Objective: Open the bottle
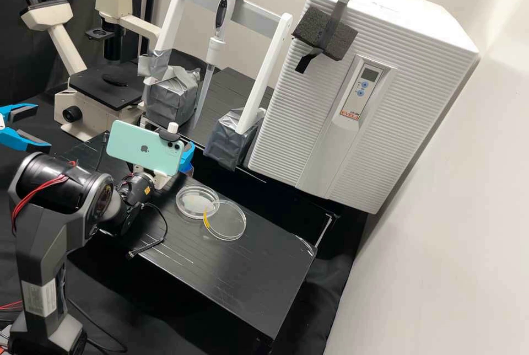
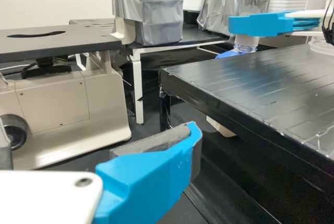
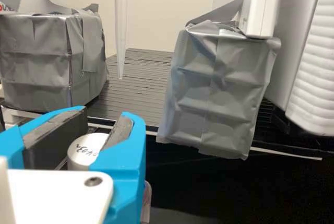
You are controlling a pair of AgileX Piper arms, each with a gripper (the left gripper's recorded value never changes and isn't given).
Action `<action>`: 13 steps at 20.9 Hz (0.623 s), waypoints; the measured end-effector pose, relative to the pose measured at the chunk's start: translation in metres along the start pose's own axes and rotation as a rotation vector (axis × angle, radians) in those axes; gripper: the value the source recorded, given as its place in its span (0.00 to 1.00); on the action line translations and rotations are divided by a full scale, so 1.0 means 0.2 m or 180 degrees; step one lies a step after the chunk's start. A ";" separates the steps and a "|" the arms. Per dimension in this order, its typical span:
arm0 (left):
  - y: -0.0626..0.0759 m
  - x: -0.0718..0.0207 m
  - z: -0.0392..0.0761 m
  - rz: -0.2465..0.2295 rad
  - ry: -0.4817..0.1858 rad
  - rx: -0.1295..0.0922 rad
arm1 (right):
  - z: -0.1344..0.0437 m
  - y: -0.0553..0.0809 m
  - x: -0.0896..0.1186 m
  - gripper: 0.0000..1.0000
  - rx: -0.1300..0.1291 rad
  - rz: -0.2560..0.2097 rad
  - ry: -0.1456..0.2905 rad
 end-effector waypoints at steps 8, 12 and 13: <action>0.00 0.002 -0.01 0.0018 0.0052 -0.0039 | -0.05 0.07 -0.04 0.00 0.0027 0.0136 0.0124; 0.00 0.006 -0.01 0.0024 0.0047 -0.0046 | -0.05 0.06 -0.06 0.00 0.0024 0.0117 0.0106; 0.00 0.006 -0.01 0.0024 0.0047 -0.0039 | -0.05 0.06 -0.06 0.00 0.0024 0.0117 0.0106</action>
